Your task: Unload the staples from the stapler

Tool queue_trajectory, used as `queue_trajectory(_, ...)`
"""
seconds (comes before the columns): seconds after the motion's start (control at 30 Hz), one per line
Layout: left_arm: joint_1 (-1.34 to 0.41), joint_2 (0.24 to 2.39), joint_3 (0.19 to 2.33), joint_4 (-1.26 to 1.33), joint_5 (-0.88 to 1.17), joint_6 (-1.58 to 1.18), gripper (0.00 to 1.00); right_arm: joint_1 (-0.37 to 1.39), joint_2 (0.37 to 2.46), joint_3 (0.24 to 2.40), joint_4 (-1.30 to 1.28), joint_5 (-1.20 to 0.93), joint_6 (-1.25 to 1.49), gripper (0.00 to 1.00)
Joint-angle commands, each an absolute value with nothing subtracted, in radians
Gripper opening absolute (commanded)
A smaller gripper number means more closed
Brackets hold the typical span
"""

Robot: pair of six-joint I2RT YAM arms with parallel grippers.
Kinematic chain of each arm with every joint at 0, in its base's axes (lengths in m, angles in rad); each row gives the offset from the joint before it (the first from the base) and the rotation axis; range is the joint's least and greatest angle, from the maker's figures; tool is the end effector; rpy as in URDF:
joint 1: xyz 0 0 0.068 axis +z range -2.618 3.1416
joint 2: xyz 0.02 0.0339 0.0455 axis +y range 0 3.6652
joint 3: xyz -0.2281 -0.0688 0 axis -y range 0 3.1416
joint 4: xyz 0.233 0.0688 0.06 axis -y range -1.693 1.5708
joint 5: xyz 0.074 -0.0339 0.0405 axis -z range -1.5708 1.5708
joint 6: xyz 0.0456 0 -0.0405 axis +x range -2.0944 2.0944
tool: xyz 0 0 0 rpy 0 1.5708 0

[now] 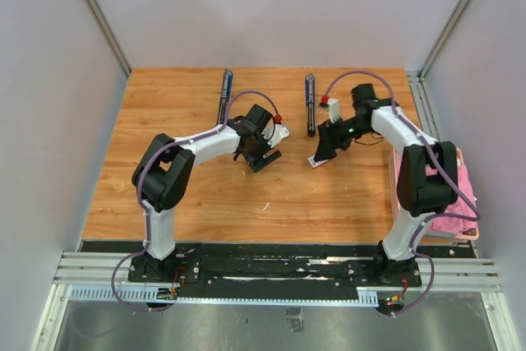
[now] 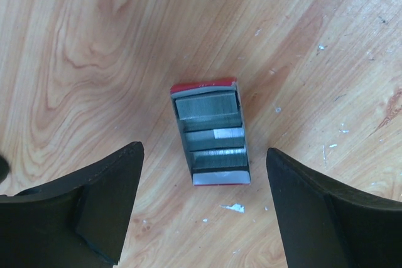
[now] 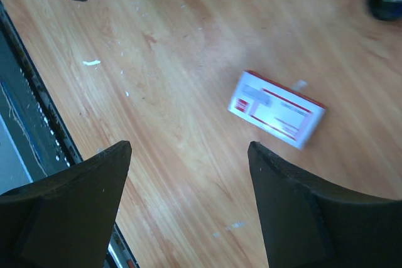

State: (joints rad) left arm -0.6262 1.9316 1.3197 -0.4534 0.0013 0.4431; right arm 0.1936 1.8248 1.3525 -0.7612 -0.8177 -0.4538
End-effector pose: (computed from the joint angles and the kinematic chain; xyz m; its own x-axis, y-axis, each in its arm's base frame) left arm 0.3108 -0.2249 0.1375 -0.3890 0.8105 -0.4380 0.8339 0.5118 0.2066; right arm 0.3340 0.0994 0.1825 -0.6707 -0.4370 -0.5993 -0.7372 0.4819 0.4737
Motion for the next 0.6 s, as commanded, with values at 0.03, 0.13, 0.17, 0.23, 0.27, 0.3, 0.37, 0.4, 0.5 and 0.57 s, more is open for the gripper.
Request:
queue_trajectory(0.03,-0.637,1.978,1.385,-0.511,0.051,0.446,0.80,0.048,1.699,1.345,-0.781,-0.899,-0.477,0.77)
queue_trajectory(0.13,-0.636,1.984,1.392,-0.513,0.047,0.444,0.78,0.014,1.656,1.323,-0.760,-0.876,-0.470,0.77)
queue_trajectory(0.17,-0.637,1.986,1.393,-0.514,0.045,0.442,0.76,0.009,1.646,1.319,-0.755,-0.871,-0.469,0.77)
queue_trajectory(0.23,-0.637,1.993,1.397,-0.518,0.036,0.441,0.74,0.008,1.635,1.315,-0.753,-0.859,-0.473,0.77)
queue_trajectory(0.27,-0.637,1.996,1.401,-0.522,0.033,0.442,0.72,0.008,1.632,1.314,-0.753,-0.856,-0.475,0.77)
queue_trajectory(0.3,-0.636,2.000,1.404,-0.525,0.032,0.443,0.70,0.007,1.631,1.313,-0.752,-0.854,-0.477,0.77)
queue_trajectory(0.37,-0.637,2.007,1.408,-0.532,0.033,0.442,0.67,0.008,1.636,1.316,-0.752,-0.848,-0.478,0.77)
queue_trajectory(0.4,-0.637,2.014,1.414,-0.536,0.036,0.443,0.64,0.008,1.638,1.317,-0.752,-0.845,-0.481,0.77)
queue_trajectory(0.5,-0.637,2.030,1.426,-0.546,0.043,0.442,0.57,0.008,1.649,1.320,-0.752,-0.847,-0.483,0.77)
queue_trajectory(0.57,-0.636,2.035,1.428,-0.547,0.050,0.442,0.53,0.009,1.659,1.322,-0.753,-0.848,-0.483,0.77)
